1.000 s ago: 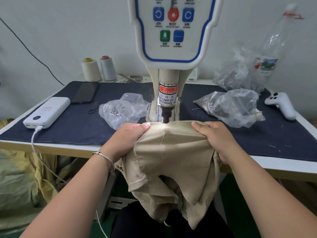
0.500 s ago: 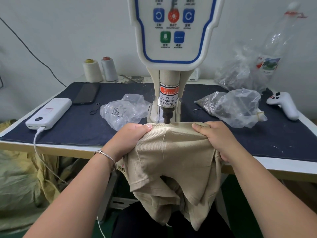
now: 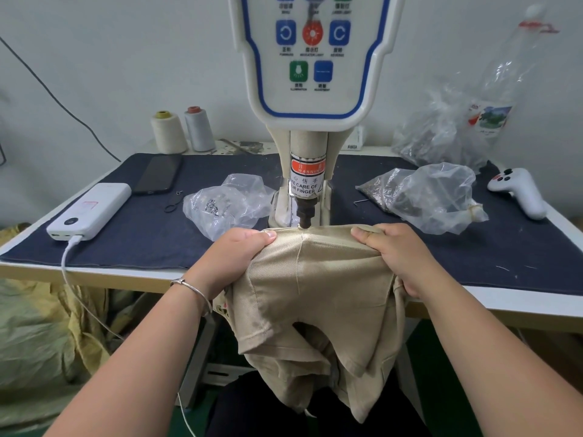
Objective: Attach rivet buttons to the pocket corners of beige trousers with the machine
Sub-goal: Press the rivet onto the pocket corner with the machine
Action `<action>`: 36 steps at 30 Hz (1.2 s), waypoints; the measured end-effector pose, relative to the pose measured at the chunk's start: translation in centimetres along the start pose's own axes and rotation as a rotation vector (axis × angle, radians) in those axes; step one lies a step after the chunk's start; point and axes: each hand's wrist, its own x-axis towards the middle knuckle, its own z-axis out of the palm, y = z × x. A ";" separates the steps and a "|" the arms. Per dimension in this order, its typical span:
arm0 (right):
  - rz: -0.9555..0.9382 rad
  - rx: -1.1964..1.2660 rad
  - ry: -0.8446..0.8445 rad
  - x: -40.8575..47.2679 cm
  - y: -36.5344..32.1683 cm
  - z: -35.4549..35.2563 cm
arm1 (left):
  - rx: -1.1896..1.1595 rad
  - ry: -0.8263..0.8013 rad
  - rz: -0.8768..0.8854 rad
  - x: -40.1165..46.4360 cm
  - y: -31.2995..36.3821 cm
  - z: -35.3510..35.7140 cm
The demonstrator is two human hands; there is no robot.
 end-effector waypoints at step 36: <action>0.043 -0.044 -0.012 0.0 -0.5 0.0 | 0.079 -0.007 -0.053 -0.2 1.1 0.1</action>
